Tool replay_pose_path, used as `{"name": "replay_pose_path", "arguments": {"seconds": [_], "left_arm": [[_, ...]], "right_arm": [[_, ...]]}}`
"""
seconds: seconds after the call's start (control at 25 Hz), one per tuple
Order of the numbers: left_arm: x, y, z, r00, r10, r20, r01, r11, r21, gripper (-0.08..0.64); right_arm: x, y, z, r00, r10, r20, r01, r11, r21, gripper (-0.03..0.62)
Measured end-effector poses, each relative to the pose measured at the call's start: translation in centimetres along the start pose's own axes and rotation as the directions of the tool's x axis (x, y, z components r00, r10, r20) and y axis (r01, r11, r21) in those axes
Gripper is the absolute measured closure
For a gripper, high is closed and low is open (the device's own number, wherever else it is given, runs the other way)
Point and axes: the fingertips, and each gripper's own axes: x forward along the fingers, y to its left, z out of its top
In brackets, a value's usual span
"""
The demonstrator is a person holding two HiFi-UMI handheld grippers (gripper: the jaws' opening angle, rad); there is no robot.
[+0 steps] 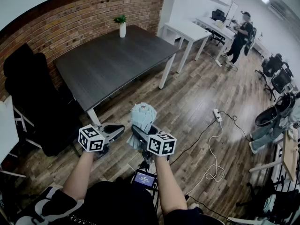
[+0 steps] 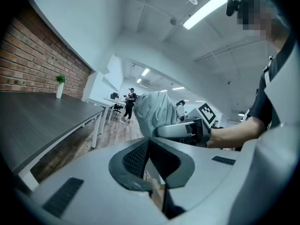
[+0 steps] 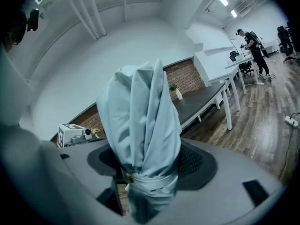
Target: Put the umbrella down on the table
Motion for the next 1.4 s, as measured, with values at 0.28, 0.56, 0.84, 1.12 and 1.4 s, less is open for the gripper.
{"name": "replay_pose_path", "arguments": {"seconds": [0.28,0.56,0.84,1.12,1.4], "left_arm": [[0.3,-0.6,-0.8,1.0,-0.01,-0.01,0.01,1.0,0.001,0.557],[-0.2,-0.4,-1.0,1.0,0.0,-0.001,0.0,1.0,-0.005,0.557],[-0.5,-0.3,-1.7,1.0,-0.005,-0.019,0.005,1.0,-0.001,0.557],[-0.2,-0.3,-2.2,1.0,0.0,-0.02,0.0,1.0,-0.009,0.557],[0.5,-0.1,-1.9,0.999,-0.013,-0.035,0.013,1.0,-0.011,0.557]], "right_arm": [[0.1,0.4,-0.1,1.0,-0.003,0.003,0.003,1.0,-0.011,0.259],[-0.1,0.4,-0.1,1.0,-0.002,0.013,0.002,1.0,0.015,0.259],[0.7,0.9,-0.3,1.0,-0.002,-0.002,0.002,1.0,0.008,0.259],[0.3,0.3,-0.4,1.0,-0.007,0.0,0.007,1.0,0.015,0.259],[0.3,-0.4,0.1,1.0,-0.014,-0.009,0.014,1.0,0.02,0.259]]}}
